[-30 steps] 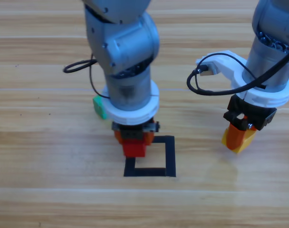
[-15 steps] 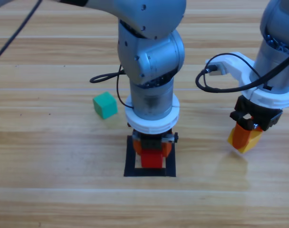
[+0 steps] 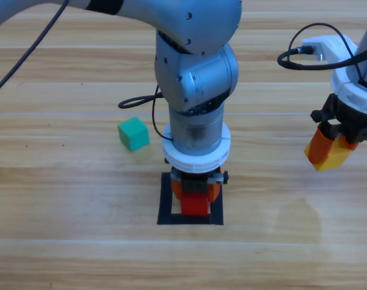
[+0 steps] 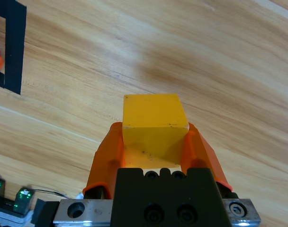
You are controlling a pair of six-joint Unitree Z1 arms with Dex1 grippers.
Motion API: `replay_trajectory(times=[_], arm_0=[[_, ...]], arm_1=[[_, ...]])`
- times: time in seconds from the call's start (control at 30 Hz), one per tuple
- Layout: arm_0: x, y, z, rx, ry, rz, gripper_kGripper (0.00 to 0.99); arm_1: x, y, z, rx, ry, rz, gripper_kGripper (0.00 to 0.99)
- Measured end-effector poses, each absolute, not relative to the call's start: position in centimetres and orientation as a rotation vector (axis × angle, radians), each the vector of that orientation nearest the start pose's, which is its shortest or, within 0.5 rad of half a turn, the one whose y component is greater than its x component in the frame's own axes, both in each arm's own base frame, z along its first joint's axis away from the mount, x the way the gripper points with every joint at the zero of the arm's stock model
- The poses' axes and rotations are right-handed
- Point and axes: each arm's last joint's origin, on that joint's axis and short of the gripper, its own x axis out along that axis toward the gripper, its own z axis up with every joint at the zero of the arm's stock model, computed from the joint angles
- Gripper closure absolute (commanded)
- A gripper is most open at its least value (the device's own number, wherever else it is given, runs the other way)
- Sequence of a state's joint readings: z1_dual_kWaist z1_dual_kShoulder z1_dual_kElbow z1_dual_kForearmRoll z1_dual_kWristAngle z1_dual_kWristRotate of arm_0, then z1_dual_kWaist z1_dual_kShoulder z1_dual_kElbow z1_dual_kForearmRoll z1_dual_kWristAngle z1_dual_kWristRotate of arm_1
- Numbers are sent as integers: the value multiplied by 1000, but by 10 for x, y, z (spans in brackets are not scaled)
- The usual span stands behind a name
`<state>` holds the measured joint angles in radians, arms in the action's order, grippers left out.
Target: Stack the blocks in the rectangular block: red at the bottom, yellow in the middle, green on top
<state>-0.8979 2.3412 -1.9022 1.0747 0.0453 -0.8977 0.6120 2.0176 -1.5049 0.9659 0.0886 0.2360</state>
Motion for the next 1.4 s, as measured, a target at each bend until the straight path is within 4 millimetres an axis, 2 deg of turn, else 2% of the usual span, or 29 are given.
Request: replay_trajectory(times=[1.4], arm_0=[[297, -367, 195, -56, 1480, 47, 947]], arm_1=[[311, 223, 239, -167, 1475, 376, 990]])
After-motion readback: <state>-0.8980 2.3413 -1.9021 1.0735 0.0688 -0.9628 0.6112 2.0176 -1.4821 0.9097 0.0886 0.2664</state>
